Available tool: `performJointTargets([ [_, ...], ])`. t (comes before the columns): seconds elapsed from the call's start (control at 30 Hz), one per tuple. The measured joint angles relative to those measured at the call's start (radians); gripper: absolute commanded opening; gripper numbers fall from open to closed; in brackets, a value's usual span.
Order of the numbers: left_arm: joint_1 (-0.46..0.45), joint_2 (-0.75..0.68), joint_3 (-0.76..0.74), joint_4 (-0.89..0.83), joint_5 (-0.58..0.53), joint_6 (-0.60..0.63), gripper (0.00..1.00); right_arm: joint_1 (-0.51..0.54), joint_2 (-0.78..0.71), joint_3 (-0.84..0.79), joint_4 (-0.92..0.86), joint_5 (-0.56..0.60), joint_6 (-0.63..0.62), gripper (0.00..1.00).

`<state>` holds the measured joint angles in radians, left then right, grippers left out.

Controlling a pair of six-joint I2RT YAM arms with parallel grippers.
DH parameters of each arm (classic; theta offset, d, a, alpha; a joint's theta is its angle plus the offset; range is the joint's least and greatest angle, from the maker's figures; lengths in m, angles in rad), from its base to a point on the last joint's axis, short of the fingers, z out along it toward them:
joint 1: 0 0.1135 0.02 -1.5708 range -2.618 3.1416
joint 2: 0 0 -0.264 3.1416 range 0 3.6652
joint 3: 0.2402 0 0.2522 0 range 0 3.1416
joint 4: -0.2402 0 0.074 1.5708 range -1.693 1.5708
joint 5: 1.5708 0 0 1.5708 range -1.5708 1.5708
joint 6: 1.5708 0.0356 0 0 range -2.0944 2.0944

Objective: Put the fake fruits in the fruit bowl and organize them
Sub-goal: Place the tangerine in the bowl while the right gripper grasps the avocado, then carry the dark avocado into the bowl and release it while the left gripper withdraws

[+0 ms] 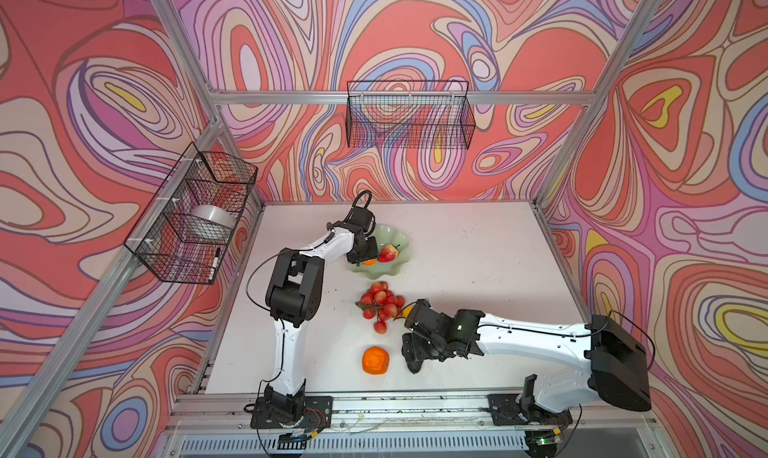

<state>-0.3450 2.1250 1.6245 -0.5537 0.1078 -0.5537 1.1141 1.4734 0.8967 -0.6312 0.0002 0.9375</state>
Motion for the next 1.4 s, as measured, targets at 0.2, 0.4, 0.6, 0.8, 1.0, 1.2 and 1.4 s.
performJointTargets([
  [0.2, 0.000, -0.010, 0.019, 0.004, 0.016, -0.004, 0.91, 0.000, 0.084, 0.002, 0.024, -0.005, -0.002, 0.89],
  [0.4, 0.001, -0.103, 0.013, 0.006, 0.023, -0.008, 0.95, 0.000, 0.168, 0.029, 0.024, 0.003, -0.018, 0.68],
  [0.6, 0.027, -0.434, -0.126, 0.097, -0.010, -0.008, 0.97, 0.000, 0.170, 0.047, 0.009, 0.049, -0.036, 0.39],
  [0.8, 0.057, -0.894, -0.364, 0.224, -0.103, 0.012, 1.00, -0.013, 0.095, 0.166, -0.131, 0.175, -0.103, 0.34],
  [1.0, 0.056, -1.318, -0.719, 0.203, -0.155, -0.008, 1.00, -0.221, 0.125, 0.480, -0.118, 0.214, -0.296, 0.31],
  [1.2, 0.056, -1.633, -0.959, 0.009, -0.130, -0.094, 1.00, -0.356, 0.475, 0.907, -0.034, 0.220, -0.516, 0.31],
  [1.4, 0.056, -1.731, -0.985, -0.129, -0.061, -0.165, 1.00, -0.374, 0.838, 1.203, -0.043, 0.171, -0.642, 0.31],
])
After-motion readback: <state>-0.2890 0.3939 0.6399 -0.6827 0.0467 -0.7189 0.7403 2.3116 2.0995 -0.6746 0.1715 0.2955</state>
